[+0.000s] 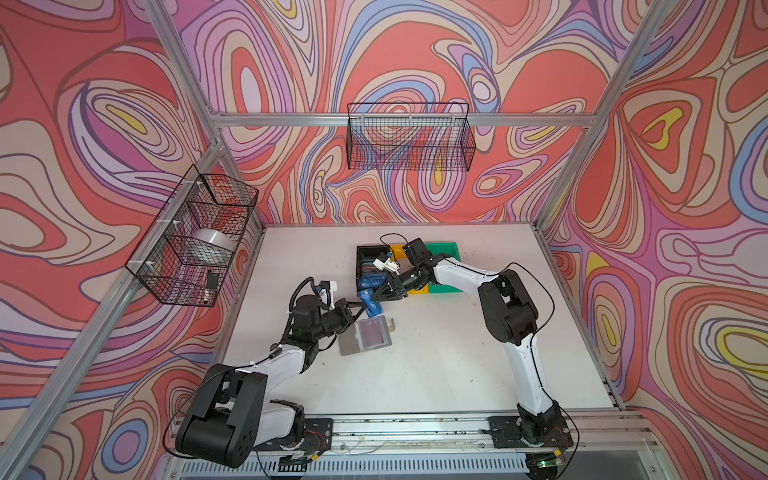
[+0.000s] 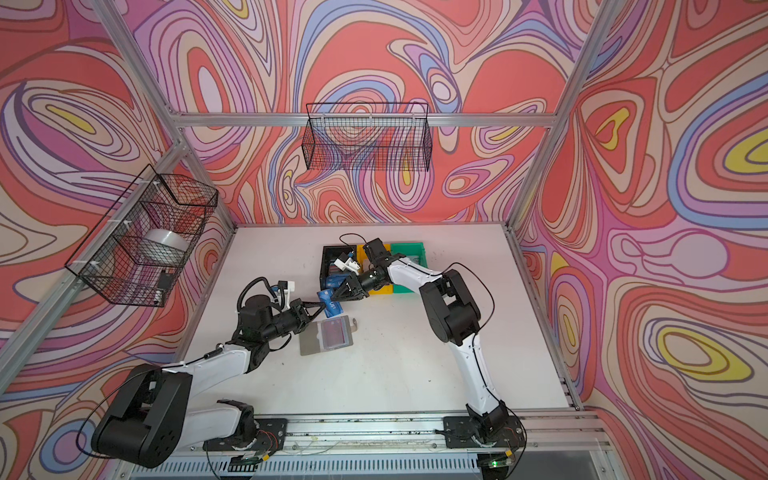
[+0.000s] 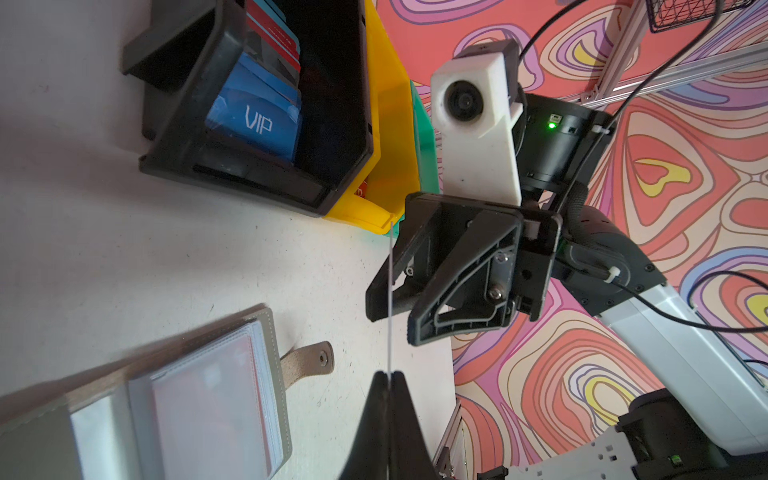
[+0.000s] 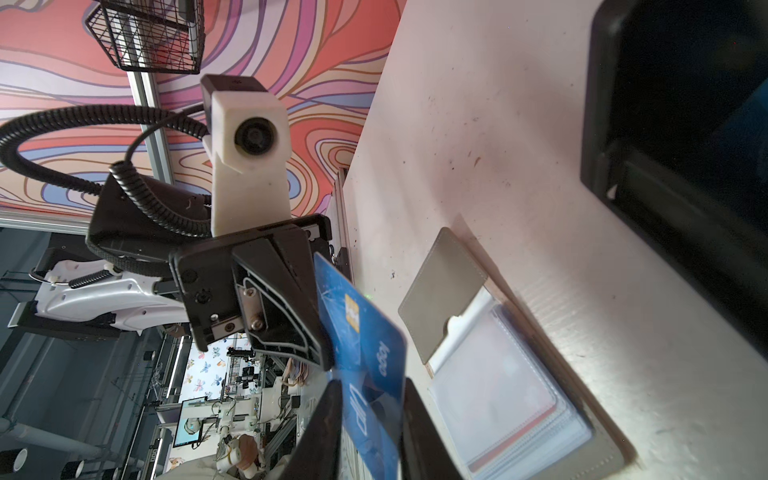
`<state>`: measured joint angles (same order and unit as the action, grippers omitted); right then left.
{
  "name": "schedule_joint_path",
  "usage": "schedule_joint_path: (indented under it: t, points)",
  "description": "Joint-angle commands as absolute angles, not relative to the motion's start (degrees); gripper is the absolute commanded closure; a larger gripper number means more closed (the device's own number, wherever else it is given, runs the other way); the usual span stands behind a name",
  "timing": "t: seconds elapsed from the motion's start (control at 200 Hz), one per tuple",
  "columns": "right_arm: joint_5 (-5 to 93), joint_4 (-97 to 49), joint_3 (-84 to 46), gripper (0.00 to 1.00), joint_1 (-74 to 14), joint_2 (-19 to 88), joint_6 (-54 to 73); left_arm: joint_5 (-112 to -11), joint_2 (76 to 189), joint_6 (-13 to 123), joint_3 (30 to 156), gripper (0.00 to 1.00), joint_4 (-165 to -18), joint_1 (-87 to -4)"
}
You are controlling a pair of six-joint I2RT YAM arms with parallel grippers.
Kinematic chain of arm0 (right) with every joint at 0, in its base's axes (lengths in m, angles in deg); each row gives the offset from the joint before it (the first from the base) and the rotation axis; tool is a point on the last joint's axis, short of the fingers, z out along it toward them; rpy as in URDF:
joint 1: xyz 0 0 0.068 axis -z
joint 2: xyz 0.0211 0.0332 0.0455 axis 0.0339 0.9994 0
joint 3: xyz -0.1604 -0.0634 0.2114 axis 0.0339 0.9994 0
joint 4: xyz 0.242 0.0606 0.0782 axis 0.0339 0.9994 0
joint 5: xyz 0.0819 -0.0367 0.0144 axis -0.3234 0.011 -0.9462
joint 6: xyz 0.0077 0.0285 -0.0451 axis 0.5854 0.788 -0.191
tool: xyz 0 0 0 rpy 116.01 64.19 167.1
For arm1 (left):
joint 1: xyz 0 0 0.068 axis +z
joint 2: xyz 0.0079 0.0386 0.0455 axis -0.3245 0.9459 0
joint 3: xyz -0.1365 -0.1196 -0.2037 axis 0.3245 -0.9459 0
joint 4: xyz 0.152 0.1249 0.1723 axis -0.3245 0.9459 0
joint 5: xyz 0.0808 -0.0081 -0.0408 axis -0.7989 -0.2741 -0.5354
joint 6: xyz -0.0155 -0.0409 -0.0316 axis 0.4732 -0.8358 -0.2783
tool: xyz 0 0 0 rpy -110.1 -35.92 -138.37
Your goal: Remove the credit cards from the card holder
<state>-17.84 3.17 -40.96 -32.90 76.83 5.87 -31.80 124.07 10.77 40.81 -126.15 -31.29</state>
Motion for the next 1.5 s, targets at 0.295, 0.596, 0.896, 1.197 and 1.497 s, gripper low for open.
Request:
schedule_joint_path:
  t: [0.295, 0.596, 0.896, 1.197, 1.497]
  points:
    - [-19.65, 0.11, -41.03, 0.95, -33.36, 76.45, 8.25, -32.09, 126.00, 10.36, 41.57, 1.00, -127.33, -31.06]
    - [-20.10, 3.91, -42.94, 1.00, -33.36, 75.83, 5.22, -30.85, 126.49, 11.07, 41.58, 0.84, -126.26, -31.06]
    - [0.80, 34.10, -64.35, 1.00, -33.32, 79.52, -14.59, -33.22, 119.64, 20.02, 45.69, 0.61, -107.11, -30.98]
    - [21.81, 32.80, -66.34, 1.00, -34.74, 76.80, -22.98, -36.67, 117.55, 25.05, 48.39, 0.58, -96.91, -30.01]
    - [31.03, 20.25, -55.10, 1.00, -36.93, 70.07, -29.29, -34.55, 122.58, 23.76, 49.10, 0.59, -100.83, -29.84]
